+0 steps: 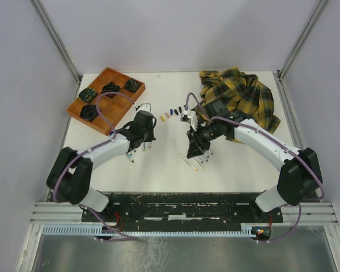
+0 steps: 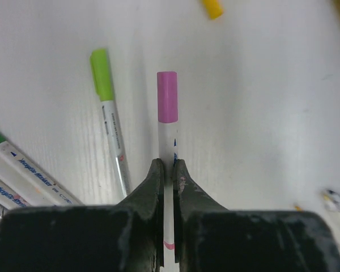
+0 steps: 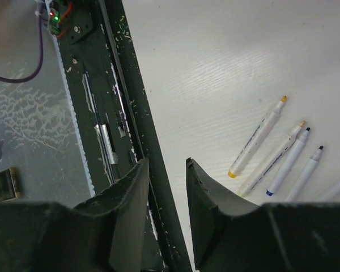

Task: Open the pen caps
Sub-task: Pick up the pen from the center of the board.

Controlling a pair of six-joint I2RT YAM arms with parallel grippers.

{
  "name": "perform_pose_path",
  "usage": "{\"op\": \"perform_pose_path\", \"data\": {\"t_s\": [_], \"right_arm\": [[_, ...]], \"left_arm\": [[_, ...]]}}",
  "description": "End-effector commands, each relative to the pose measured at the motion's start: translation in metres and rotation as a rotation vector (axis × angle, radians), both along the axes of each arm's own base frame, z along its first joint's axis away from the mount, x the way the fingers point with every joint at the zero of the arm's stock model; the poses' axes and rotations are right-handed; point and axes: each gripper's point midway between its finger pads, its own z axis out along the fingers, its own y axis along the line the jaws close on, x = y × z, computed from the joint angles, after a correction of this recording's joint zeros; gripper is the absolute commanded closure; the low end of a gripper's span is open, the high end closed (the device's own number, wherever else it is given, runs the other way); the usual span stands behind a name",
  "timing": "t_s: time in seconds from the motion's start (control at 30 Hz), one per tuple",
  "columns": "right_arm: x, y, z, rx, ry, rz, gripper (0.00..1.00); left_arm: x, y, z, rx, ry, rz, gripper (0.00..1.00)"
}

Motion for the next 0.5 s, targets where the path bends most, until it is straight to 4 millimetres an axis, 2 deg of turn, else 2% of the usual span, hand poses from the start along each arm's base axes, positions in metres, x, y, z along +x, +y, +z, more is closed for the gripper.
{"op": "perform_pose_path", "data": {"t_s": [0.0, 0.07, 0.1, 0.13, 0.17, 0.2, 0.4, 0.47], "right_arm": [[0.006, 0.017, 0.046, 0.246, -0.037, -0.031, 0.6], [0.008, 0.019, 0.054, 0.314, -0.017, -0.061, 0.6], [0.008, 0.02, 0.061, 0.356, -0.028, -0.063, 0.6], [0.009, 0.021, 0.065, 0.387, -0.029, -0.068, 0.6], [0.009, 0.022, 0.07, 0.42, -0.023, -0.073, 0.59], [0.011, 0.023, 0.074, 0.454, -0.016, -0.081, 0.58], [0.016, 0.033, 0.085, 0.64, 0.062, -0.148, 0.48], [0.017, 0.034, 0.088, 0.669, 0.059, -0.167, 0.44]], "left_arm": [[0.001, -0.039, 0.077, -0.315, -0.236, -0.077, 0.97], [-0.012, -0.052, 0.1, -0.46, -0.31, -0.135, 0.97], [-0.024, -0.057, 0.102, -0.532, -0.327, -0.169, 0.97], [-0.029, -0.063, 0.122, -0.615, -0.383, -0.193, 0.97], [-0.039, -0.065, 0.126, -0.678, -0.413, -0.209, 0.97], [-0.046, -0.068, 0.139, -0.746, -0.46, -0.224, 0.97], [-0.084, -0.07, 0.208, -1.013, -0.705, -0.275, 0.97], [-0.096, -0.07, 0.223, -1.075, -0.76, -0.284, 0.97]]}}
